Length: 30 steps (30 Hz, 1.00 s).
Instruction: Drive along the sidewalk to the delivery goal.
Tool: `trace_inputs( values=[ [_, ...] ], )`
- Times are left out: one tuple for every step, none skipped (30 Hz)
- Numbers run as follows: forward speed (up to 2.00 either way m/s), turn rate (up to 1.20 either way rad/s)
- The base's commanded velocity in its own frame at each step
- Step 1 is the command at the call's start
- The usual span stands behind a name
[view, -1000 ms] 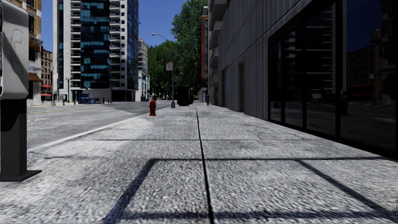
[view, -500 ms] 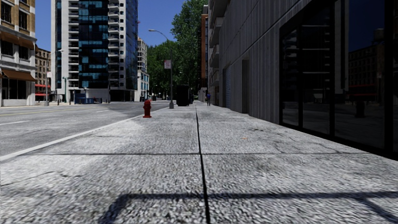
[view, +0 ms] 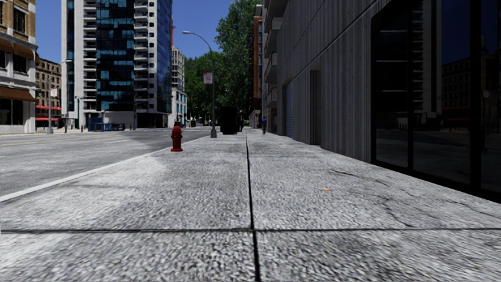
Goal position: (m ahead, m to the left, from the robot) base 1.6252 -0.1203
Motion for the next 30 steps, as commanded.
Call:
trace_inputs(
  values=[
    [2.00,0.00],
    [2.00,0.00],
    [2.00,0.00],
    [2.00,0.00],
    [2.00,0.00],
    [2.00,0.00],
    [2.00,0.00],
    [2.00,0.00],
    [2.00,0.00],
    [2.00,0.00],
    [2.00,0.00],
    [2.00,0.00],
    [2.00,0.00],
    [0.82,0.00],
    [0.00,0.00],
    [0.00,0.00],
    [0.00,0.00],
    [0.00,0.00],
    [0.00,0.00],
    [0.00,0.00],
    [0.00,0.00],
    [0.00,0.00],
    [0.00,0.00],
    [0.00,0.00],
    [0.00,0.00],
    [0.00,0.00],
    [0.00,0.00],
    [0.00,0.00],
    [0.00,0.00],
    [0.00,0.00]
  ],
)
